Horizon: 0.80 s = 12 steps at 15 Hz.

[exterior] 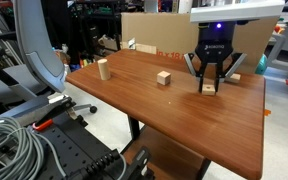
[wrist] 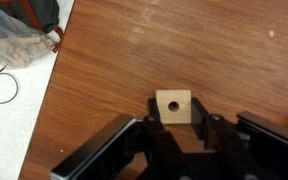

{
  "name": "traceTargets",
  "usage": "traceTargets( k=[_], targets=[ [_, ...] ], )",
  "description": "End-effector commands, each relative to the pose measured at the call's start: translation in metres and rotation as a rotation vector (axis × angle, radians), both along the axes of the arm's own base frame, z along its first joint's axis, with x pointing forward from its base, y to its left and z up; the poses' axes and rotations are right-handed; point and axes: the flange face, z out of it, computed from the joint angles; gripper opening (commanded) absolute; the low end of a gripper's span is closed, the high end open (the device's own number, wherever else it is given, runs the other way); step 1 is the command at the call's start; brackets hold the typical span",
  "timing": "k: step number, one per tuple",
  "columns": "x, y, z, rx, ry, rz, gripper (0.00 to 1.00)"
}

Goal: Pick up the object from the table and put it on top of the other objects

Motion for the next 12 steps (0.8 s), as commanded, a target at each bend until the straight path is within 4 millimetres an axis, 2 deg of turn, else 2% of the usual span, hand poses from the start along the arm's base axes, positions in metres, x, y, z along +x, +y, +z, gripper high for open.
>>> traceTargets(
  k=[1, 6, 8, 12],
  targets=[
    [-0.014, -0.002, 0.028, 0.048, -0.003, -0.031, 0.09],
    [-0.027, 0.015, 0.067, 0.125, -0.028, -0.090, 0.09],
    [-0.031, 0.028, 0.071, 0.138, -0.026, -0.107, 0.09],
    [-0.033, 0.053, 0.064, 0.154, -0.005, -0.161, 0.09]
  ],
)
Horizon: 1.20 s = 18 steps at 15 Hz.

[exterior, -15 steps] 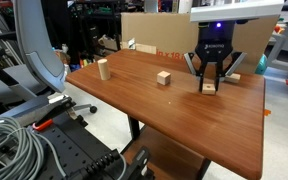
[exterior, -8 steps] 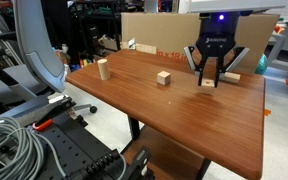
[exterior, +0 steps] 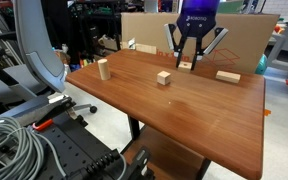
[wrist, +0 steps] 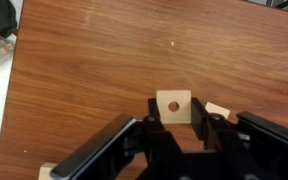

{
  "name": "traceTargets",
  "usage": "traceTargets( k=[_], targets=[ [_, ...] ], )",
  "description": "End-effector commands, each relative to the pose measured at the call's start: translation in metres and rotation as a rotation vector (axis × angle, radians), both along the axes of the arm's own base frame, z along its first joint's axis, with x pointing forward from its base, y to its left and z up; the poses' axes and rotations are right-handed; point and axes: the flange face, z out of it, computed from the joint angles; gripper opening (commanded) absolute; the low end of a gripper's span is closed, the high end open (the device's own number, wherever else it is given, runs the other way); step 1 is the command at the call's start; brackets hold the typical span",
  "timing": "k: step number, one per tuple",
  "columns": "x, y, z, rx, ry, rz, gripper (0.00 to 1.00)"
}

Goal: Pick up the object from the table and put it on top of the other objects

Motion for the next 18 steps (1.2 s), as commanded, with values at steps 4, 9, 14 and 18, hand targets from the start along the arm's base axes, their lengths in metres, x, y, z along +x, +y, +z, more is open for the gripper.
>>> traceTargets(
  k=[4, 9, 14, 18],
  targets=[
    [-0.003, 0.039, -0.010, 0.000, 0.049, -0.082, 0.09],
    [0.001, 0.063, -0.011, -0.028, 0.051, -0.108, 0.09],
    [0.004, 0.066, -0.019, -0.051, 0.082, -0.155, 0.09],
    [0.011, 0.064, -0.027, -0.064, 0.091, -0.183, 0.09]
  ],
)
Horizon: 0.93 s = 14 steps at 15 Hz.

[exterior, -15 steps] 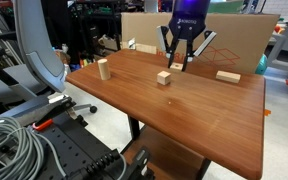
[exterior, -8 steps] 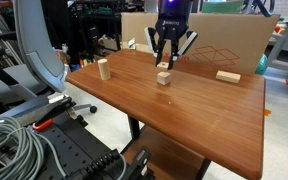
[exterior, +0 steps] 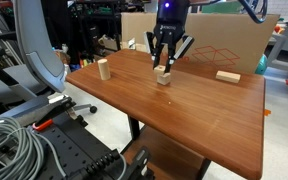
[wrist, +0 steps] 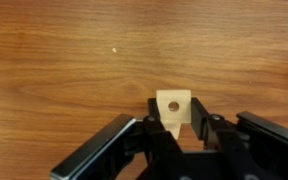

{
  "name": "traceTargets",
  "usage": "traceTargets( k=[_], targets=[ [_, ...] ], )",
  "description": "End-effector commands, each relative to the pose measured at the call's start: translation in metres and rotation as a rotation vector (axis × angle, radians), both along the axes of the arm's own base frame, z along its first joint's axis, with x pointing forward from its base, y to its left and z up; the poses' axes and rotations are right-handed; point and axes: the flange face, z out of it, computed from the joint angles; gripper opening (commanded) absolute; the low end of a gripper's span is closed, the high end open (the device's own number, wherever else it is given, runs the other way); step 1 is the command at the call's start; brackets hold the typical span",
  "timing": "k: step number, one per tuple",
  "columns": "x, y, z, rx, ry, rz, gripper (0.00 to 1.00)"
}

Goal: Pick up the object from the table and put it on top of the other objects

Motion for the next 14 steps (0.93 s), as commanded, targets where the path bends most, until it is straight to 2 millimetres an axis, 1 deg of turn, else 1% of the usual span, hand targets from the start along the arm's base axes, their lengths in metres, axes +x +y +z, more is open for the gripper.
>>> traceTargets(
  k=[1, 10, 11, 12, 14],
  targets=[
    [0.012, 0.000, -0.004, -0.008, 0.021, -0.035, 0.09],
    [0.025, 0.002, -0.010, -0.021, 0.030, -0.046, 0.09],
    [0.025, 0.002, -0.011, -0.022, 0.035, -0.048, 0.59],
    [0.025, 0.003, -0.013, -0.026, 0.041, -0.047, 0.60],
    [0.023, 0.004, -0.015, -0.030, 0.055, -0.045, 0.73]
  ],
)
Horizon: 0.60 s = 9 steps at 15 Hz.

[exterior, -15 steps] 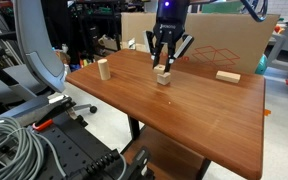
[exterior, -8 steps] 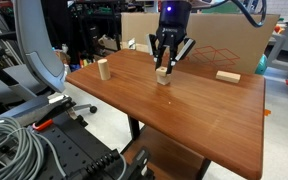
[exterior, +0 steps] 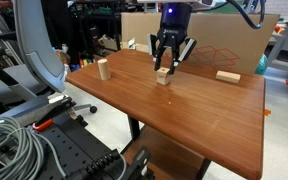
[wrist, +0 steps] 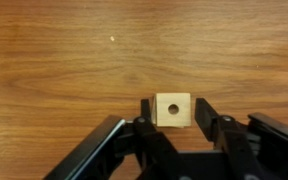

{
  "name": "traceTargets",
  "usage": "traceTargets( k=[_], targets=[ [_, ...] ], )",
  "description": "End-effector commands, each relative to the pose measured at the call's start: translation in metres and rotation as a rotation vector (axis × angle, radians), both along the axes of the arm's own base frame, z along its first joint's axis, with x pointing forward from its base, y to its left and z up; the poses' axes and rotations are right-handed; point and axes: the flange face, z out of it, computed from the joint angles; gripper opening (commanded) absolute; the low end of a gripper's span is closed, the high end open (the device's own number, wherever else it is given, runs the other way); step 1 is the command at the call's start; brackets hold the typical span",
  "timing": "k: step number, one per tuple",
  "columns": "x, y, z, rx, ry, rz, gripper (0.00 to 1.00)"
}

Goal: Pick up the object from the table and put it on top of the other objects

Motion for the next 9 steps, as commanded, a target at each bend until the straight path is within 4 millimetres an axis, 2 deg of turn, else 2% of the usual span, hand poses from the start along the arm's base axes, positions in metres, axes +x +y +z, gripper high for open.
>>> traceTargets(
  k=[1, 3, 4, 6, 9],
  targets=[
    [0.004, 0.005, -0.002, -0.014, 0.032, -0.005, 0.80],
    [0.001, 0.005, 0.002, -0.010, 0.032, 0.000, 0.95],
    [-0.001, 0.004, 0.007, -0.009, 0.022, 0.005, 1.00],
    [-0.007, 0.002, 0.026, -0.008, -0.017, 0.017, 1.00],
    [-0.023, -0.007, 0.063, 0.002, -0.076, 0.032, 1.00]
  ],
)
